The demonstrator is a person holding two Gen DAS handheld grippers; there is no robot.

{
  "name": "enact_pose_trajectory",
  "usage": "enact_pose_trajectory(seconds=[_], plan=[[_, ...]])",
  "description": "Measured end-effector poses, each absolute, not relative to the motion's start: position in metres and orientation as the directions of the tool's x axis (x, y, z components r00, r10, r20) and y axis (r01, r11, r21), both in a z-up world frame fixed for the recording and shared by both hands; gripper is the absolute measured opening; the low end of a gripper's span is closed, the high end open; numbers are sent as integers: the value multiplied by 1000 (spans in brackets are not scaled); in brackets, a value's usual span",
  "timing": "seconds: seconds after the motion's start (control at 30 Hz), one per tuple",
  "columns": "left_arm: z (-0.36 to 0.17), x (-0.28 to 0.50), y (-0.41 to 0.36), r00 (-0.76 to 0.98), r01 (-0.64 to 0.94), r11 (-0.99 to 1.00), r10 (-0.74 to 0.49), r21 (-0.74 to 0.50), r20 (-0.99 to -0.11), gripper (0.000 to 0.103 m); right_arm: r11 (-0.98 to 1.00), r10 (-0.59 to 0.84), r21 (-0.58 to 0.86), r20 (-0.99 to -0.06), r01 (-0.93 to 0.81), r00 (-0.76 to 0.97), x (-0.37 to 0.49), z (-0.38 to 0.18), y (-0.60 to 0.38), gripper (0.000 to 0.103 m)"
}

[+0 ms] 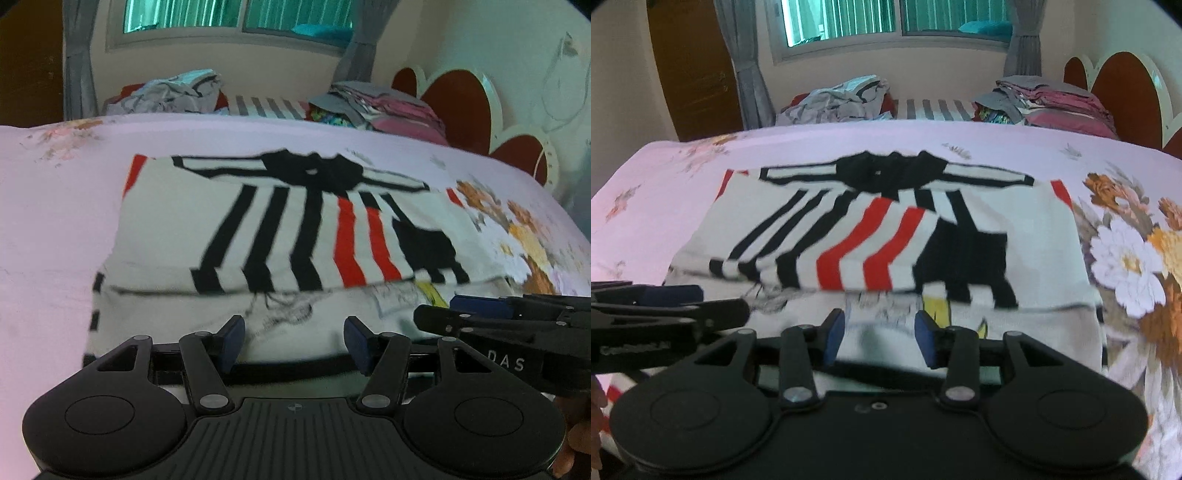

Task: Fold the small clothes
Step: 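Lift the folded collar section and lay it over the lower body with both tools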

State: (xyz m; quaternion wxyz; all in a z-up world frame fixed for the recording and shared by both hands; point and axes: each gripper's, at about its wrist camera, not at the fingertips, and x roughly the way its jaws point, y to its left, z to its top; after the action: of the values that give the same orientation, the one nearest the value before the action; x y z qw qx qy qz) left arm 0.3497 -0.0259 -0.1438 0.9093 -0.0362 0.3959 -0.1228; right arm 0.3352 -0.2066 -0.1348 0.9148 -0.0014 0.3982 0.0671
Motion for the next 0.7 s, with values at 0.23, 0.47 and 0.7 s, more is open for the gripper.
enact_pose_trajectory(seconds=[0.23,0.47,0.7], plan=[[-163,344,-25,628,185,978,-195,-98,-753,59,993,100,34,-751,-114,652,323,-147,-211,41],[-175,322,0,632,203,978,-167,-47,-757,59,996,10,-51,-767,-76,641,309,-165,-237,41],[-171,295,35,634,151,988,-126,-38,-763,59,997,-36,-68,-765,-26,644,282,-159,-265,42]])
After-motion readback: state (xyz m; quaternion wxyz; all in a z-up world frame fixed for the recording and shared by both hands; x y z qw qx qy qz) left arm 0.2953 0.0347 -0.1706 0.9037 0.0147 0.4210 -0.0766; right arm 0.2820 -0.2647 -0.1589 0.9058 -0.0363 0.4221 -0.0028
